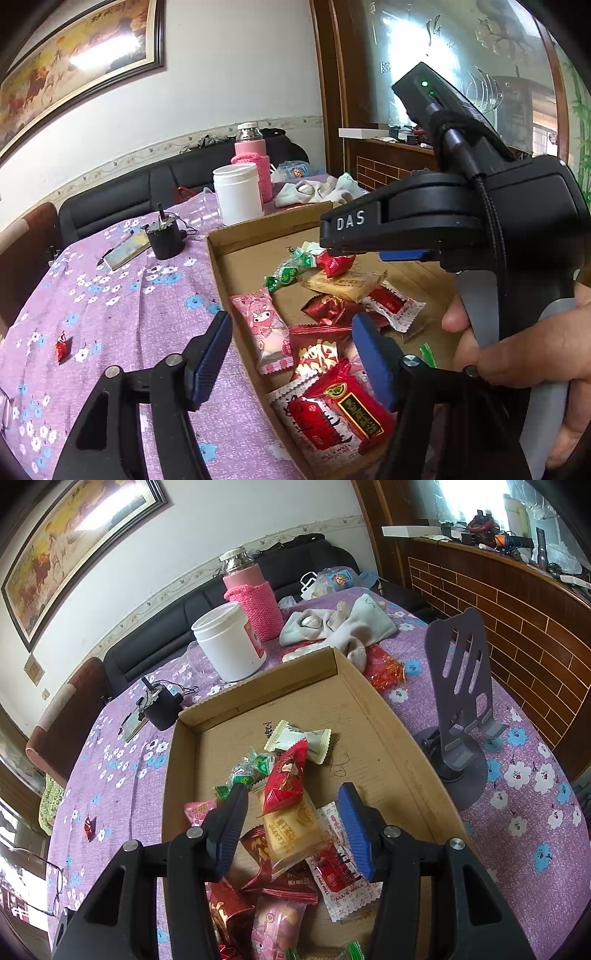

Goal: Organize snacks

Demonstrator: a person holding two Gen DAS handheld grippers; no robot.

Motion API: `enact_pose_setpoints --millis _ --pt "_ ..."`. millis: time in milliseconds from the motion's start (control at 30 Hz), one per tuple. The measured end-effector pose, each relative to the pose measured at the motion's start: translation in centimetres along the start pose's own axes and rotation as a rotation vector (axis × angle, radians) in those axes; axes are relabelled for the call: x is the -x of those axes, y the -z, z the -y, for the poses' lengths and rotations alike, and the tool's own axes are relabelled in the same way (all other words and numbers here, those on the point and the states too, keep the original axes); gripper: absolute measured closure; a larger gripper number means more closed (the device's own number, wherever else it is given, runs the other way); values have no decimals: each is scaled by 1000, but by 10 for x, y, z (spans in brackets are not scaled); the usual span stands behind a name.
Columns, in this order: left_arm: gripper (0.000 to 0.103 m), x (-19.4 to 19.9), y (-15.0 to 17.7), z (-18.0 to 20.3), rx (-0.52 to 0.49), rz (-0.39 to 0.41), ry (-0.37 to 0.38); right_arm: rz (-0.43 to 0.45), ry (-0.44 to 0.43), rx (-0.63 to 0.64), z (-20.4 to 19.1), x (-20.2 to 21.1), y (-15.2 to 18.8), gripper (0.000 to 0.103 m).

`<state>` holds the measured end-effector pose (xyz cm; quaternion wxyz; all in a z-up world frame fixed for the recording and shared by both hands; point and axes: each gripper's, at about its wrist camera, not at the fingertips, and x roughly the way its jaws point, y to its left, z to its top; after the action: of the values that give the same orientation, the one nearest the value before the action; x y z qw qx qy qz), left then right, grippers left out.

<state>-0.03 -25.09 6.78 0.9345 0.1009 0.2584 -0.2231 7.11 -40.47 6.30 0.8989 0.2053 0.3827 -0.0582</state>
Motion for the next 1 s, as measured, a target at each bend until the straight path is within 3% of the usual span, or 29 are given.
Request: enact_pose_setpoints --millis 167,333,433,567,867,1000 --pt "15 3 -2 -6 13 21 -37 25 15 2 0 6 -1 51" --pt "7 7 -4 -9 7 57 -91 82 61 33 -4 25 4 50" --pt "1 10 -5 -14 19 65 -102 140 90 51 -6 45 12 41" --pt "1 13 -7 -18 33 70 -102 217 142 83 -4 72 27 28" --pt "1 20 -9 -22 50 88 -129 293 207 101 13 115 69 16" --pt "1 21 -10 -32 94 57 -140 305 194 103 17 125 95 12"
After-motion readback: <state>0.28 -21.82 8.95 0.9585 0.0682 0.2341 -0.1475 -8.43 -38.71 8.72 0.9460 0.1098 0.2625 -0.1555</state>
